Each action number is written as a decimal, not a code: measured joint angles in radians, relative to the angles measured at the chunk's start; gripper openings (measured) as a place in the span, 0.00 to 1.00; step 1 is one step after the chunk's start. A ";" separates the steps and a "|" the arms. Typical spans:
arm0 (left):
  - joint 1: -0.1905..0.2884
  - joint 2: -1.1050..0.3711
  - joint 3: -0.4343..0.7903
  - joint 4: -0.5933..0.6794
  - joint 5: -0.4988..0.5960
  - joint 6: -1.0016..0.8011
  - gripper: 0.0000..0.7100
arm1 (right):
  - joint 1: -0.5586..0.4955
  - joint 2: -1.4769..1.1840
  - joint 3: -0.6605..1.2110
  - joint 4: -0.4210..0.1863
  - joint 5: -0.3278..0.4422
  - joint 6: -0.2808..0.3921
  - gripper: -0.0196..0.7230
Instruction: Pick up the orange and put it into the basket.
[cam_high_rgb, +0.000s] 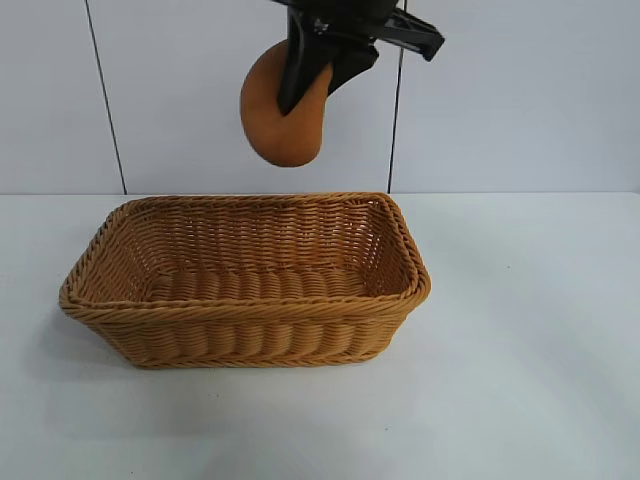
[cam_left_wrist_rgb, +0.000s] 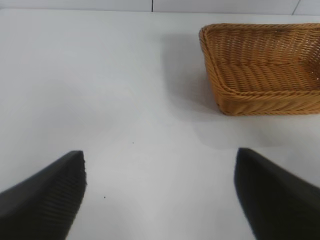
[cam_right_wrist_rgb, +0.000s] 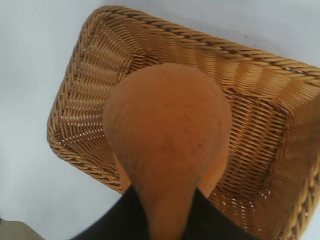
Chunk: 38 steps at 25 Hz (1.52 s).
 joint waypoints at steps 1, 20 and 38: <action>0.000 0.000 0.000 0.000 0.000 0.000 0.82 | 0.000 0.022 0.000 0.003 -0.014 0.000 0.07; 0.000 0.000 0.000 0.000 0.000 0.000 0.82 | 0.000 0.079 -0.015 -0.020 0.011 0.000 0.93; 0.000 0.000 0.000 0.000 0.000 0.000 0.82 | -0.135 0.017 -0.299 -0.310 0.266 0.041 0.95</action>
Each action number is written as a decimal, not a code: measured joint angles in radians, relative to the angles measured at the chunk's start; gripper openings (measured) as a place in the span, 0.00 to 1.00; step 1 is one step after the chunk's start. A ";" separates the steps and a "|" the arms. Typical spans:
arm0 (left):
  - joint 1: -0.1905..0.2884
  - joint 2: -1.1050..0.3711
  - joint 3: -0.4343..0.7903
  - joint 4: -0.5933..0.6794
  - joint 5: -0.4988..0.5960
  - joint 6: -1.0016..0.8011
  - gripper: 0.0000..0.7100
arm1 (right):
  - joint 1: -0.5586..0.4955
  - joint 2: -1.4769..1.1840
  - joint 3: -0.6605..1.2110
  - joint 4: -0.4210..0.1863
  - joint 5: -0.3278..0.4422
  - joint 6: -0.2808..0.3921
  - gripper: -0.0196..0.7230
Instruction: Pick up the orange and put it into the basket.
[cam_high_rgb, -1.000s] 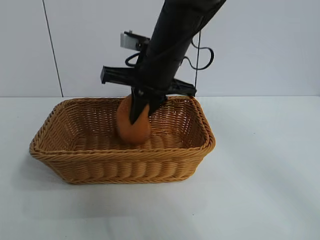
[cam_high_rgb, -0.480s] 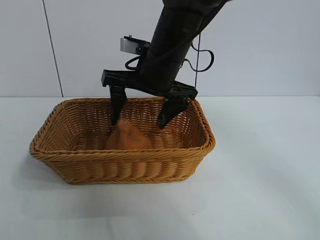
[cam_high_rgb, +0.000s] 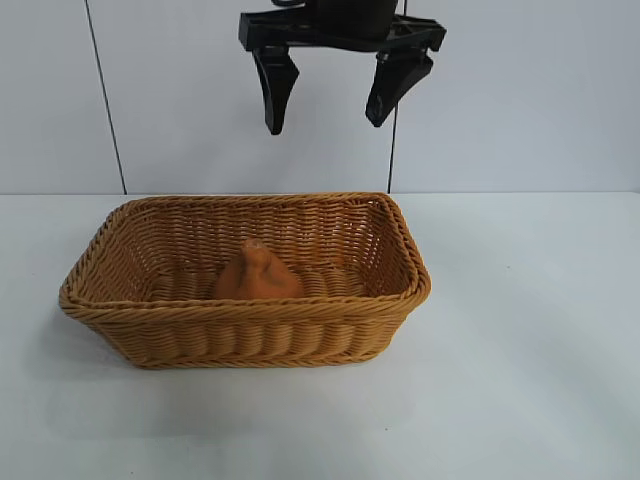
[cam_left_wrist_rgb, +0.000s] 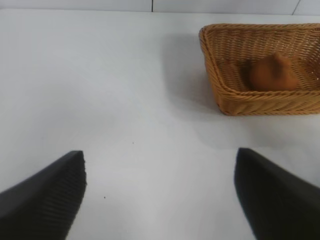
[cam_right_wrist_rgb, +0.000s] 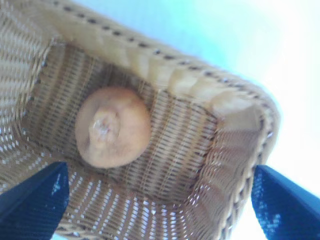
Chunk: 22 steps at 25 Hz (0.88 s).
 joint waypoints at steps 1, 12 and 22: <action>0.000 0.000 0.000 0.000 0.000 0.000 0.82 | -0.040 0.000 0.000 -0.004 0.000 0.000 0.95; 0.000 0.000 0.000 0.000 0.001 0.000 0.82 | -0.432 -0.001 0.000 0.065 0.000 0.000 0.95; 0.000 0.000 0.000 0.001 0.000 0.000 0.82 | -0.449 -0.253 0.410 0.085 -0.002 -0.045 0.95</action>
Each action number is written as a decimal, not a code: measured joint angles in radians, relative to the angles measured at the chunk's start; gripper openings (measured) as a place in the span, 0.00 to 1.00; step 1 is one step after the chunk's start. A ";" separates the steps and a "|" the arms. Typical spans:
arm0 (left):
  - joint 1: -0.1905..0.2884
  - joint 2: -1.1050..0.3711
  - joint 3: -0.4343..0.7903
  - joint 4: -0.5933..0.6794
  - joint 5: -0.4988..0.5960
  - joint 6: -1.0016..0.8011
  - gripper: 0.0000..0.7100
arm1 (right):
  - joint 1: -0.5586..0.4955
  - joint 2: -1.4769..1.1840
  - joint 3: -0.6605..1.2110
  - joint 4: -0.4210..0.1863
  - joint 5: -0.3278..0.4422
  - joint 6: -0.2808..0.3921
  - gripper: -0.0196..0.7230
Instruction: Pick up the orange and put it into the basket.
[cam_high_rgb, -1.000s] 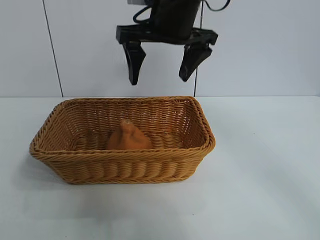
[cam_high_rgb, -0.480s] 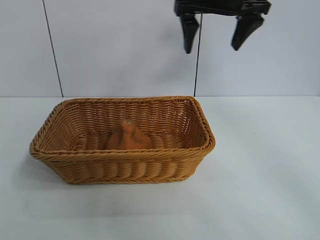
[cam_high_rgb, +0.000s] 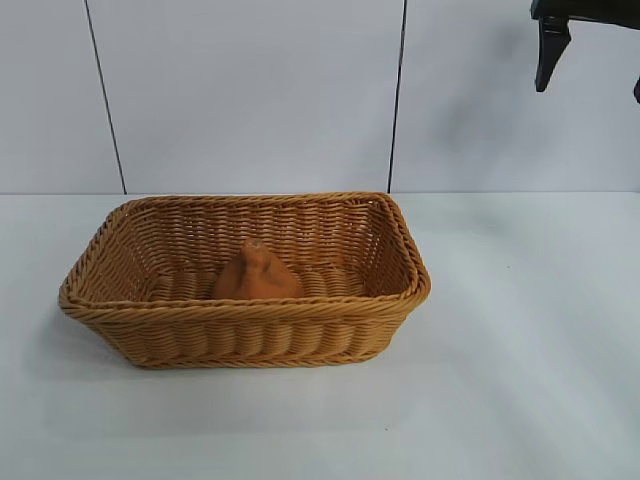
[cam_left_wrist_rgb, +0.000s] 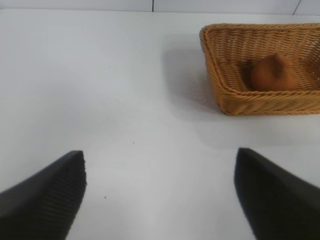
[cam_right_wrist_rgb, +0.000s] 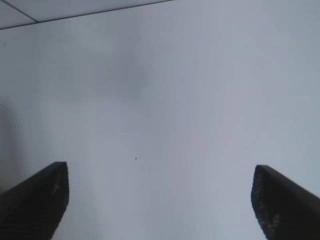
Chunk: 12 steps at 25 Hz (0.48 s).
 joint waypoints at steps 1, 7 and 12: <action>0.000 0.000 0.000 0.000 0.000 0.000 0.82 | 0.000 -0.050 0.062 0.010 0.000 -0.001 0.95; 0.000 0.000 0.000 0.000 0.000 0.000 0.82 | 0.001 -0.362 0.503 0.016 0.010 -0.027 0.95; 0.000 0.000 0.000 0.000 0.000 0.000 0.82 | 0.001 -0.658 0.794 0.017 0.012 -0.034 0.95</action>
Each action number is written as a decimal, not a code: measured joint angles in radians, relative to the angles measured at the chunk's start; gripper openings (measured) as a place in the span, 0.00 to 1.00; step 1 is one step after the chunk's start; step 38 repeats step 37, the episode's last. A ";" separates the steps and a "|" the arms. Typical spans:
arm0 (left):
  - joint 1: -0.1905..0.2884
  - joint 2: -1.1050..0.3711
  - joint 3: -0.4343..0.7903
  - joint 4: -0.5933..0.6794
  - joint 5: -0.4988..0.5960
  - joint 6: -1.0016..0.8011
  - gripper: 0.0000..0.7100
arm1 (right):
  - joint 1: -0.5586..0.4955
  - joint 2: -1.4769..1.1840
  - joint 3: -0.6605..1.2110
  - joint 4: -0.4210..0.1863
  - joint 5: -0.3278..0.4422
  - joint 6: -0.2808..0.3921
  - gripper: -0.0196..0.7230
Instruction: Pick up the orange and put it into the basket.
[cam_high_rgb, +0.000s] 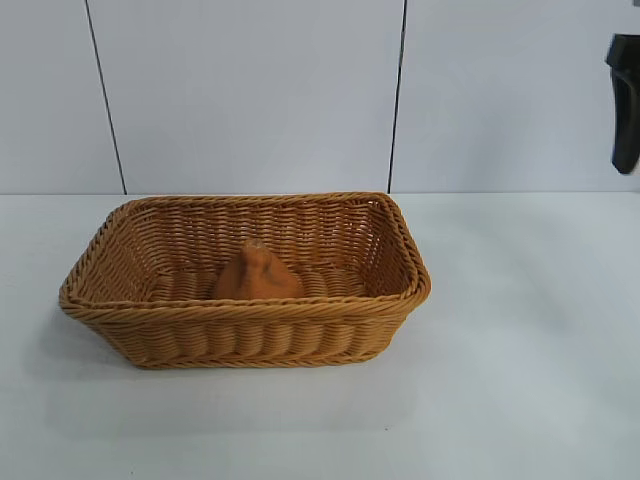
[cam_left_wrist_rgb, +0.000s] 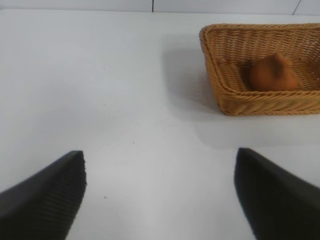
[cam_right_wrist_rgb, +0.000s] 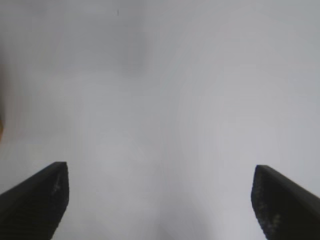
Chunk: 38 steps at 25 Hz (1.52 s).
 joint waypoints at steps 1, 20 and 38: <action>0.000 0.000 0.000 0.000 0.000 0.000 0.82 | 0.000 -0.051 0.054 0.000 0.000 0.000 0.95; 0.000 0.000 0.000 0.000 0.000 0.000 0.82 | 0.000 -1.007 0.359 0.003 -0.200 -0.004 0.95; 0.000 0.000 0.000 0.000 0.000 0.000 0.82 | 0.000 -1.202 0.363 0.008 -0.199 -0.004 0.95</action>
